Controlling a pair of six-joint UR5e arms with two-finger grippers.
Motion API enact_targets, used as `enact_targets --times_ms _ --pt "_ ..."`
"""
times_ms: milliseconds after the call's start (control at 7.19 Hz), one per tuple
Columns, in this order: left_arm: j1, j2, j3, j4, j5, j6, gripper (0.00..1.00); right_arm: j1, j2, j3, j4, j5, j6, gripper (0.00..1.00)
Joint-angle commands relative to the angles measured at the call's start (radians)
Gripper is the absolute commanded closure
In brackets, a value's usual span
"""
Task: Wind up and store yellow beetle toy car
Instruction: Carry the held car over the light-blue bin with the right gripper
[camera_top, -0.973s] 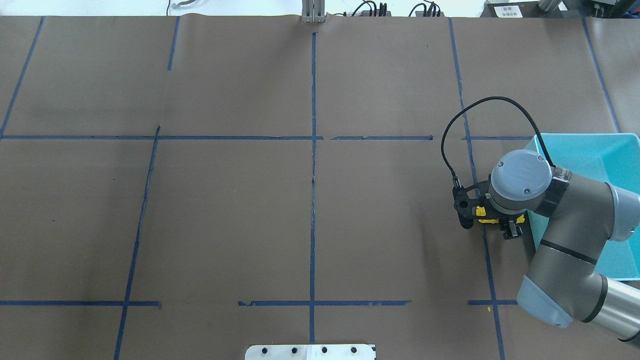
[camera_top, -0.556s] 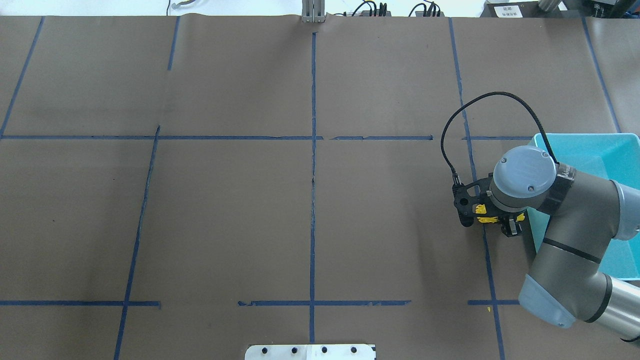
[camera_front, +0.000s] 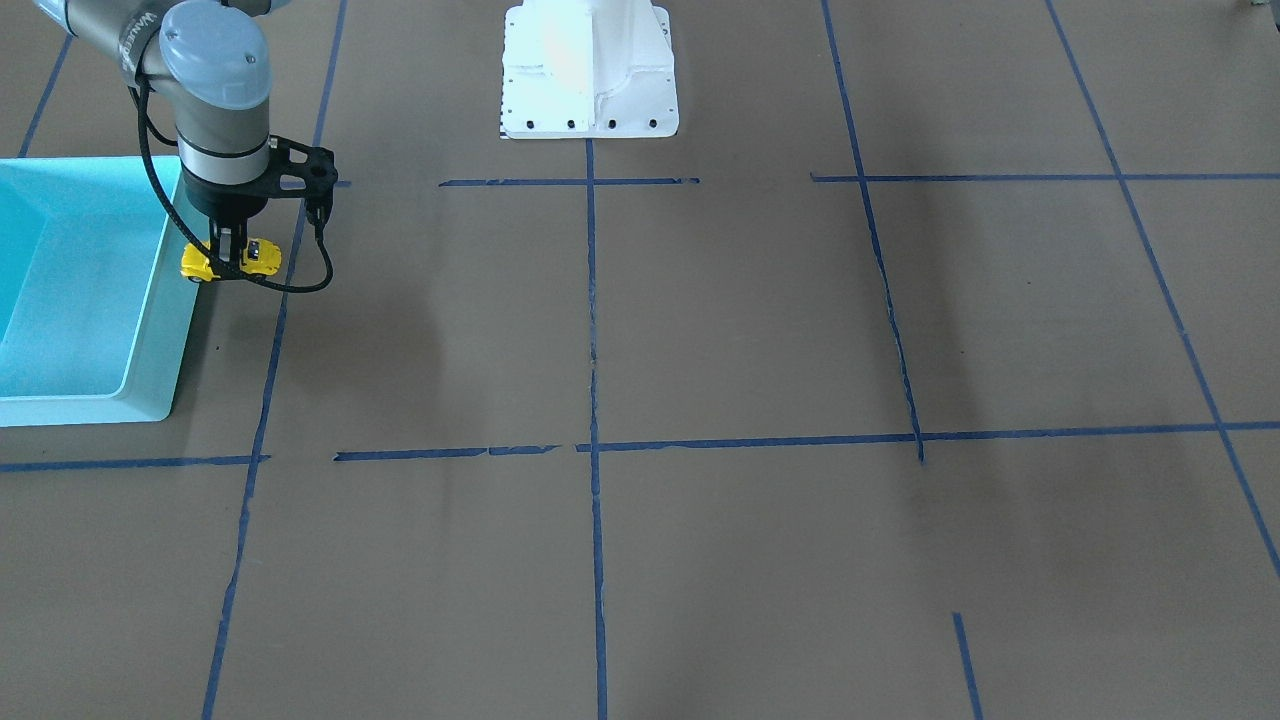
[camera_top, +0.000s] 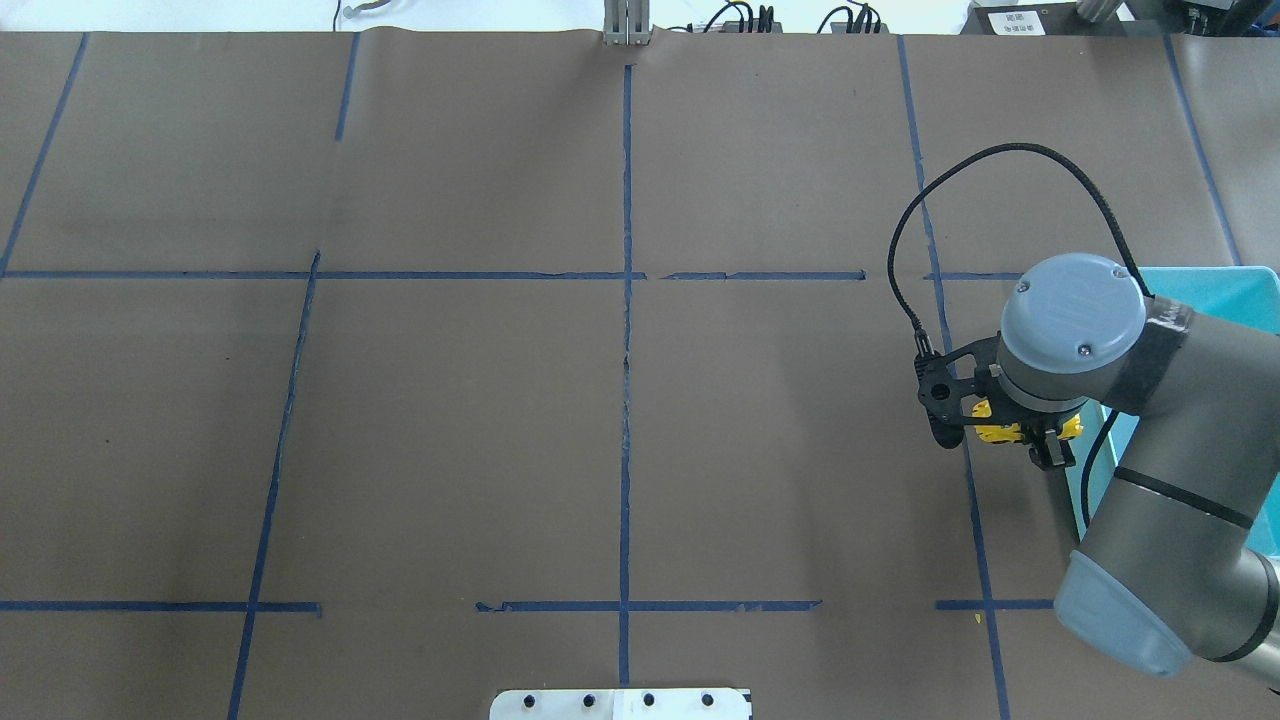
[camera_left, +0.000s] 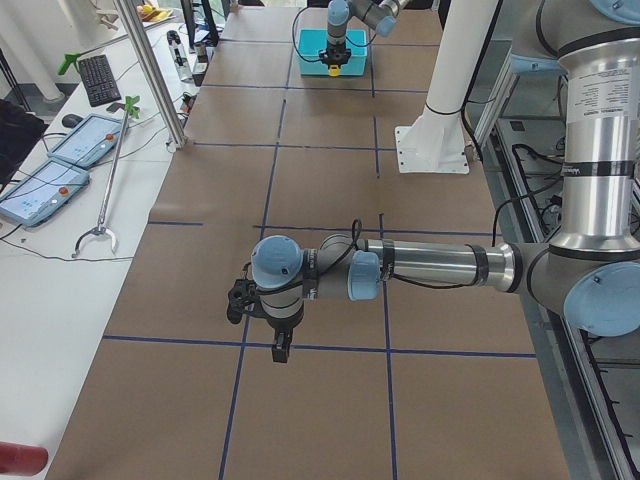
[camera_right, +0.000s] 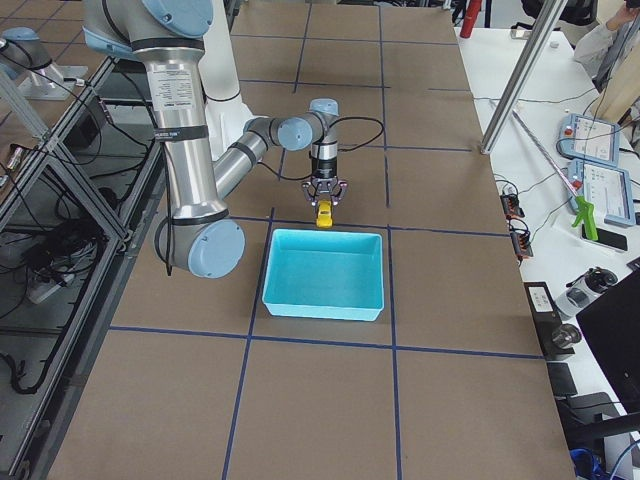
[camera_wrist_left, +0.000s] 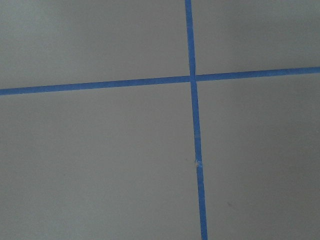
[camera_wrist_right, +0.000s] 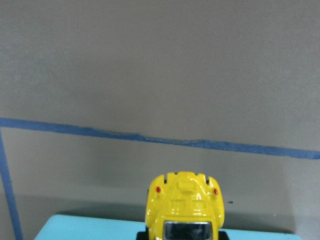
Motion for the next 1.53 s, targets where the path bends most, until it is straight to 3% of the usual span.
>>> enact_targets --times_ms 0,278,417,556,695,1112,1390 --pt "0.001 0.000 -0.008 0.000 -0.001 0.000 0.00 0.052 -0.010 0.100 -0.099 0.001 -0.125 0.75" --pt "0.000 0.000 -0.010 0.002 -0.001 -0.002 0.00 0.113 -0.114 0.104 -0.079 -0.001 -0.207 0.74" --pt "0.001 0.000 -0.008 0.000 -0.001 -0.002 0.00 0.133 -0.191 0.098 0.014 0.001 -0.206 0.74" --pt "0.001 -0.001 -0.010 0.000 -0.001 -0.002 0.00 0.156 -0.317 0.079 0.182 0.036 -0.204 0.74" --pt "0.003 -0.009 -0.011 0.000 -0.001 -0.003 0.00 0.193 -0.364 0.015 0.314 0.091 -0.203 0.74" --pt "0.004 -0.014 -0.010 0.002 -0.002 -0.005 0.00 0.198 -0.366 -0.109 0.435 0.107 -0.190 0.71" --pt "0.004 -0.017 -0.008 0.003 -0.002 -0.005 0.00 0.193 -0.356 -0.152 0.450 0.107 -0.177 0.67"
